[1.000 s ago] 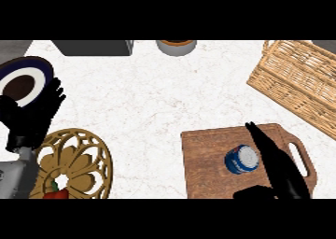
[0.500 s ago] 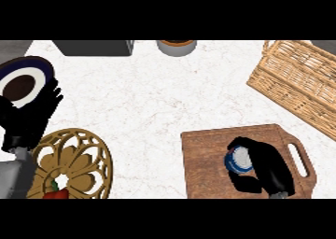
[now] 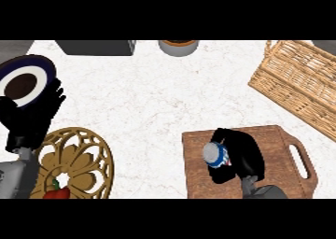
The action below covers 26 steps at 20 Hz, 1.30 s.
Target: Pick the can from the cutting board and place it in the basket
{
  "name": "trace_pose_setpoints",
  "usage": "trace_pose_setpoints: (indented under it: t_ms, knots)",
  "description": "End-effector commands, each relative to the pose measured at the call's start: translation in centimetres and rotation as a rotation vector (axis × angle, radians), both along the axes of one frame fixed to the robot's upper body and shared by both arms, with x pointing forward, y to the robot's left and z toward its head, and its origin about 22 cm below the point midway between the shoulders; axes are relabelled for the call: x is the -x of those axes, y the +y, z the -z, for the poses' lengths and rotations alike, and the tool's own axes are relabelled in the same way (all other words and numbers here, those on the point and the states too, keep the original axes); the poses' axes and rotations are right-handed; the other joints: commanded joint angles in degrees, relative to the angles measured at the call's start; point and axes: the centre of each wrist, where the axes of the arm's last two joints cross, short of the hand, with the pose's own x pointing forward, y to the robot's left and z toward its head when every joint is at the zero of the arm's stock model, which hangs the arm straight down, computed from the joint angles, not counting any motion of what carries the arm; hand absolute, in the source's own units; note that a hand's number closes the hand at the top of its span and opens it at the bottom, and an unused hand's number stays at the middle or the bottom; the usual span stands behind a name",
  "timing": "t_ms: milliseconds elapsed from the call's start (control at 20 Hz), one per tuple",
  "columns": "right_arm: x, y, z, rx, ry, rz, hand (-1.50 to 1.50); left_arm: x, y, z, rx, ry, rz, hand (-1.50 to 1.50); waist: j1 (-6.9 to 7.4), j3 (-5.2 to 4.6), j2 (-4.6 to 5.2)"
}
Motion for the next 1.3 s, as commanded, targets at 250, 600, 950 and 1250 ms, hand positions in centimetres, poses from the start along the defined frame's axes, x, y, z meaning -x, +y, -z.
trace_pose_setpoints:
  t_ms: [250, 600, 950, 1250]
  knots:
    - [-4.2, 10.4, -0.1, -0.013, 0.017, 0.172, 1.5, -1.1, -0.8, 0.6, 0.006, 0.0, 0.032, 0.0, 1.85, 0.39, 0.76]
    - [-3.6, 12.5, -4.7, -0.444, -0.311, 0.184, 1.5, -1.2, -0.9, -0.4, 0.017, -0.008, 0.04, 0.0, 2.12, 0.47, 0.55]
    - [-4.6, 15.6, -11.9, -0.404, -0.536, 0.248, 1.5, -0.3, 1.0, -0.3, -0.01, 0.004, -0.001, 0.0, 0.08, 0.3, -0.21]
    - [-6.1, 14.7, -16.4, -0.326, -0.583, 0.349, 1.5, 0.7, 2.3, 1.4, -0.016, 0.004, -0.027, 0.0, -0.66, 0.29, 0.02]
